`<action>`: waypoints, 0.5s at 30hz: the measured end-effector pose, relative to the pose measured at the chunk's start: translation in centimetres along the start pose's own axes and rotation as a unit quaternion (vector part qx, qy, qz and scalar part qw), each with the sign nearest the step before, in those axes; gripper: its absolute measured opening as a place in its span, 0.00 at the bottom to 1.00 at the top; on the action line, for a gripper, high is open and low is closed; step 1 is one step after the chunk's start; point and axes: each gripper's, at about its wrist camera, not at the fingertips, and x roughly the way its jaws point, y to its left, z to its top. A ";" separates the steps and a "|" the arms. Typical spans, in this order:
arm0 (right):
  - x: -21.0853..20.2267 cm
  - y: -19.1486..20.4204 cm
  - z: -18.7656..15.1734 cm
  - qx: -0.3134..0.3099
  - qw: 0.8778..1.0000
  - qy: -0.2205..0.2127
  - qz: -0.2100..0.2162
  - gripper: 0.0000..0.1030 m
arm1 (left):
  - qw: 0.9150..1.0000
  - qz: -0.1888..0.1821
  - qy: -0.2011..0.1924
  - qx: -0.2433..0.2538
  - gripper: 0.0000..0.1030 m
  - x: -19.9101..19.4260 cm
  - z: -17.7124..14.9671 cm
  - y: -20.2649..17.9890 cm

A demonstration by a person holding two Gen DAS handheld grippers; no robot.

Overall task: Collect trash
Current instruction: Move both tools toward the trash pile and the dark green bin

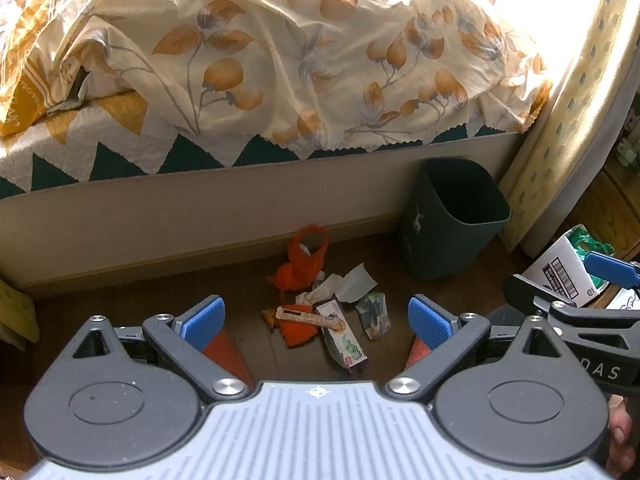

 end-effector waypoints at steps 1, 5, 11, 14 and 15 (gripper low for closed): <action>0.1 0.0 0.0 -0.001 1.000 0.005 -0.003 0.98 | 1.000 -0.001 0.005 -0.002 0.96 0.3 0.1 0.2; 0.4 0.0 -0.1 -0.001 1.000 0.017 -0.006 0.98 | 1.000 -0.003 0.022 -0.010 0.96 1.0 0.0 0.4; 0.8 -0.1 -0.2 0.003 0.999 0.031 -0.008 0.98 | 0.999 -0.007 0.033 -0.011 0.96 1.3 -0.2 0.5; 0.8 -0.1 -0.2 0.003 0.999 0.031 -0.007 0.98 | 0.999 -0.008 0.038 -0.012 0.96 1.4 -0.2 0.4; 0.9 -0.1 -0.2 0.003 0.999 0.032 -0.007 0.98 | 0.999 -0.009 0.039 -0.012 0.96 1.5 -0.2 0.4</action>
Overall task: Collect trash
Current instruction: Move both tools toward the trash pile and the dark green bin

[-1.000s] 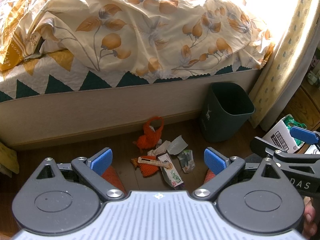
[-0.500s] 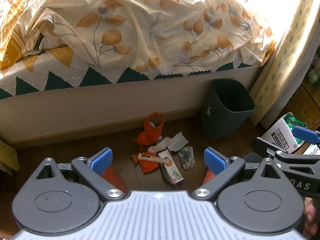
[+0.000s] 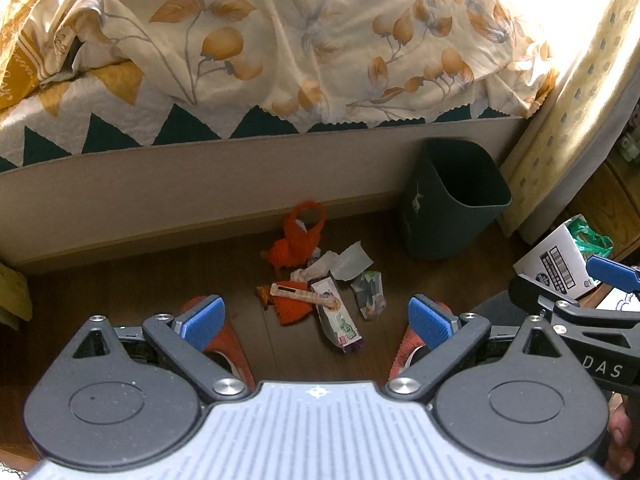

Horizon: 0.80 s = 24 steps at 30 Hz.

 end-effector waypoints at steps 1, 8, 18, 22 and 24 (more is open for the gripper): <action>0.1 0.0 0.0 0.000 1.000 0.001 0.000 0.98 | 1.000 0.000 0.001 0.000 0.96 0.1 0.0 0.0; 0.6 -0.1 -0.2 0.001 1.000 0.009 0.001 0.98 | 1.000 -0.002 0.013 -0.003 0.96 0.8 0.0 0.0; 1.9 -0.4 -0.2 0.001 1.000 0.027 0.002 0.98 | 1.000 0.000 0.030 -0.005 0.96 2.2 0.3 0.1; 2.5 -0.8 0.1 -0.001 1.000 0.030 0.002 0.98 | 1.000 0.005 0.027 -0.001 0.96 2.7 0.7 -0.1; 2.8 -1.0 0.3 0.000 1.000 0.031 0.000 0.98 | 1.000 0.006 0.027 0.001 0.96 3.0 1.0 -0.3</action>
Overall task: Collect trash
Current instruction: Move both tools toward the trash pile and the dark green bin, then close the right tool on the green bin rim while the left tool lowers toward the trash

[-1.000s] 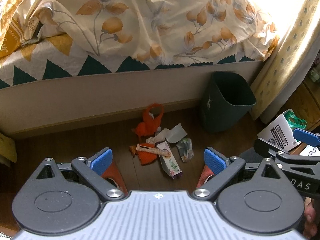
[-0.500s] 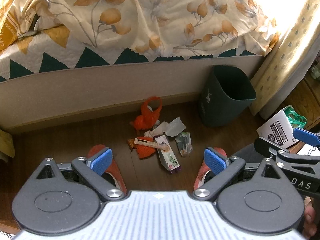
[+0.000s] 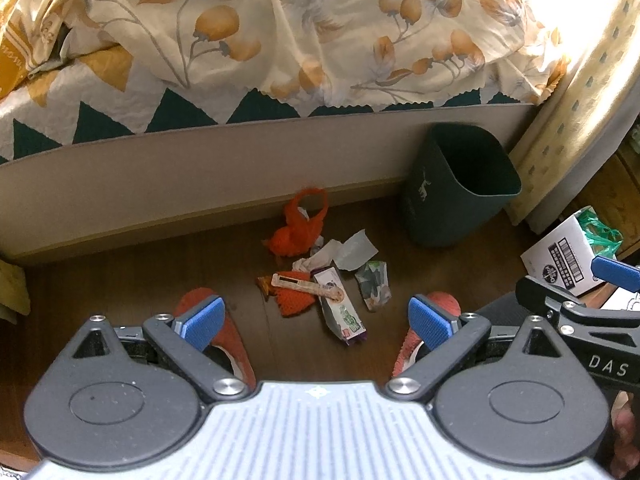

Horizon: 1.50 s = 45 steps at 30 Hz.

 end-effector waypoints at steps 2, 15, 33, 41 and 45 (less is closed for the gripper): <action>0.4 -0.3 0.2 0.002 1.000 0.001 -0.001 0.98 | 1.000 0.002 0.003 0.000 0.96 0.5 0.4 -0.1; 5.4 -2.9 2.8 0.019 0.999 0.030 -0.002 0.98 | 1.000 0.012 0.028 0.005 0.96 5.0 3.8 -1.3; 17.1 -16.6 12.1 0.001 0.996 -0.007 -0.089 0.98 | 0.997 0.030 0.066 -0.004 0.96 17.4 11.4 -4.8; 28.3 -26.0 13.1 0.056 0.989 0.054 -0.122 0.91 | 0.992 0.029 0.121 0.002 0.96 26.8 12.5 -5.3; 33.1 -28.8 12.8 0.060 0.985 0.087 -0.136 0.87 | 0.990 0.017 0.140 0.007 0.96 31.3 12.5 -5.7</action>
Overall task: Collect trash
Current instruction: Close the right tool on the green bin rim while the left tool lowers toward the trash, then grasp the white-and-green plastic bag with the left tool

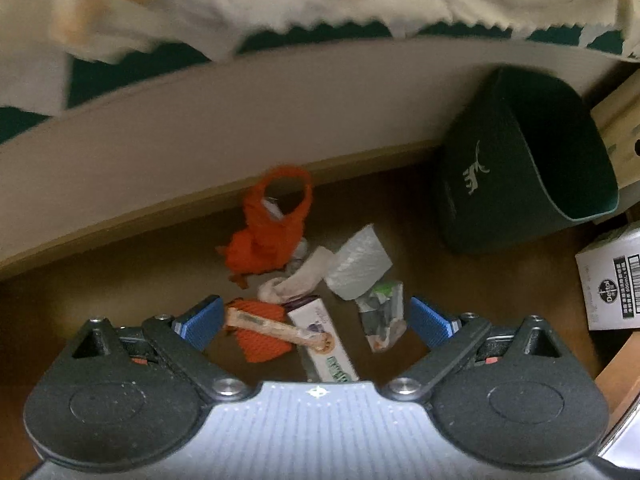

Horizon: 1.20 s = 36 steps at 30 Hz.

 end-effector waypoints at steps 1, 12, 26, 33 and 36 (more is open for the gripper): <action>0.8 -0.3 -0.1 0.004 1.000 0.006 -0.004 0.86 | 1.000 0.002 0.009 0.002 0.96 1.2 0.2 -0.2; 5.9 -0.9 -1.7 -0.006 0.999 0.036 -0.003 0.49 | 0.993 -0.022 0.084 0.074 0.96 11.4 -1.0 -5.0; 13.1 -0.3 0.4 -0.156 0.984 0.079 0.009 0.10 | 0.986 -0.024 0.154 0.066 0.96 21.9 -2.5 -9.4; 13.1 -0.1 0.6 -0.163 0.982 0.092 0.011 0.08 | 0.980 -0.017 0.193 0.046 0.95 26.3 -3.3 -8.8; 12.8 0.0 0.0 -0.150 0.984 0.092 0.006 0.08 | 0.979 -0.014 0.199 0.039 0.86 28.1 -3.2 -8.7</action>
